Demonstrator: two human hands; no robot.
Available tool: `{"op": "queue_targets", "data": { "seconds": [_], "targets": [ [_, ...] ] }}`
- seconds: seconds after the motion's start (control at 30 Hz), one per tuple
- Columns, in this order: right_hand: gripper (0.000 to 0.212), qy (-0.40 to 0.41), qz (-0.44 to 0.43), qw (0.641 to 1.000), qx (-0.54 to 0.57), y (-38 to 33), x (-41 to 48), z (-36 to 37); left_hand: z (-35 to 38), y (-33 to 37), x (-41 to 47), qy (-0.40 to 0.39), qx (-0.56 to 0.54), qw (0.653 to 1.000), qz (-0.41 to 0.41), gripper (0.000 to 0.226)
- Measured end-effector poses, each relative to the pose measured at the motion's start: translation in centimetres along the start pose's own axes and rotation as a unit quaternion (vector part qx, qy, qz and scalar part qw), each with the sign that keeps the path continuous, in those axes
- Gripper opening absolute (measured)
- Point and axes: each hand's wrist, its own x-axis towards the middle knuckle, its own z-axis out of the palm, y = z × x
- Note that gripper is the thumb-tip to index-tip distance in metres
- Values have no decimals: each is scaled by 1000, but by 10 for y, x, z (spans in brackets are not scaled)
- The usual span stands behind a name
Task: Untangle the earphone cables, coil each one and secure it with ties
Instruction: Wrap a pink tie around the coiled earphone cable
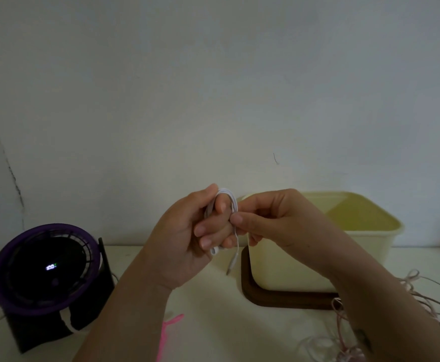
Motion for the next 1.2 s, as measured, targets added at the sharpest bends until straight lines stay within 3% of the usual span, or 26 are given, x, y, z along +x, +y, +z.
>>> {"op": "queue_targets", "data": {
  "seconds": [0.23,0.37,0.5,0.73,0.93,1.07,1.2],
  "targets": [
    [9,-32,23,996,-81,-4,-3,-13,15,-9,5,95,-3,995,2,38],
    [9,14,22,989,-145,-3,-3,-17,11,-10,7,154,104,982,17,42],
    [11,47,13,994,-97,-3,-2,-15,2,-15,8,216,236,946,53,34],
    [9,81,36,995,-54,6,3,-8,10,-30,12,283,373,880,85,39],
    [9,119,23,992,-31,10,5,2,14,-36,12,312,433,840,98,40],
    [12,146,12,989,-18,10,6,5,13,-37,13,309,437,840,87,36],
    [12,144,12,990,1,10,5,5,15,-37,13,280,402,870,54,33]
  ]
}}
